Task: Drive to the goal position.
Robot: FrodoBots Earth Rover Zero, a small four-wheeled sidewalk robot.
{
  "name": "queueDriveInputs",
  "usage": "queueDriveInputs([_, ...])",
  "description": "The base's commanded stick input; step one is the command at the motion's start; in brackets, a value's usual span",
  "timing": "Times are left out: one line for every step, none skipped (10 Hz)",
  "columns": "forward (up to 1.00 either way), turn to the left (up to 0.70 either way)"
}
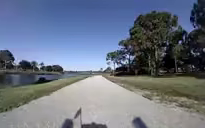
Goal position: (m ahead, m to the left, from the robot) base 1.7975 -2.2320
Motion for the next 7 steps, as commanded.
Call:
queueDriveInputs([0.7,0.0])
queueDriveInputs([0.7,0.0])
queueDriveInputs([0.7,0.0])
queueDriveInputs([0.7,0.0])
queueDriveInputs([0.7,0.0])
queueDriveInputs([0.7,0.0])
queueDriveInputs([0.7,0.0])
